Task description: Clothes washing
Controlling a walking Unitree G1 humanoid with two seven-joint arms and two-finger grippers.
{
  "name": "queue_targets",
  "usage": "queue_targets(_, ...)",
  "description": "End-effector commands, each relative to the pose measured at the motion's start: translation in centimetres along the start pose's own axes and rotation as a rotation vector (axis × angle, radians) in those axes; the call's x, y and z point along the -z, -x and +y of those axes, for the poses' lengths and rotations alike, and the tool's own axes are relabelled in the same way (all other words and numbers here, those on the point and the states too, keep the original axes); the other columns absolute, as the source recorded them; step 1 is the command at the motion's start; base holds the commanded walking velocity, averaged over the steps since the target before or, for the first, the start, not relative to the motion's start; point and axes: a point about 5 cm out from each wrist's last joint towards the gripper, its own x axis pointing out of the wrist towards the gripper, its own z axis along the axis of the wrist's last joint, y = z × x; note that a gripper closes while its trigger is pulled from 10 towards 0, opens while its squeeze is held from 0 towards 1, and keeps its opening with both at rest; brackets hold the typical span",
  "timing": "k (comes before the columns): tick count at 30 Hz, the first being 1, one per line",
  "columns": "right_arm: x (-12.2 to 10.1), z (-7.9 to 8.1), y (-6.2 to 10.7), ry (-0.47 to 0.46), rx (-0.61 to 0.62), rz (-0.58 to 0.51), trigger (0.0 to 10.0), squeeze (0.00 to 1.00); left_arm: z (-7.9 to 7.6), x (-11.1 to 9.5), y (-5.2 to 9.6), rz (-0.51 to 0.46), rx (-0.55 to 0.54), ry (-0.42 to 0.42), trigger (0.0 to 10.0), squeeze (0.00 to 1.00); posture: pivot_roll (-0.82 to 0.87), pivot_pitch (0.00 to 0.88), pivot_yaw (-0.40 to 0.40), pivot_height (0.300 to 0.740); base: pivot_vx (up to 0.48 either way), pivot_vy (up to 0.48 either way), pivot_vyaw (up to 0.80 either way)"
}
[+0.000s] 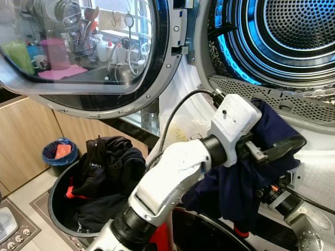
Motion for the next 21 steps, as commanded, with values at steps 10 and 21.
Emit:
queue_targets(10, -4.9, -1.4, -0.1, 0.143, 0.011, -0.076, 10.0, 0.00, 0.5, 1.8, 4.7, 0.146, 0.066, 0.048, 10.0, 1.00, 0.05, 0.000, -0.043, 0.740, 0.000, 0.000, 0.00)
queue_targets(21, -5.8, -0.9, -0.4, 0.144, -0.050, -0.070, 10.0, 0.00, 0.6, 2.7, 9.5, 0.271, 0.120, 0.066, 10.0, 1.00, 0.06, 0.000, -0.059, 0.740, 0.000, 0.000, 0.00)
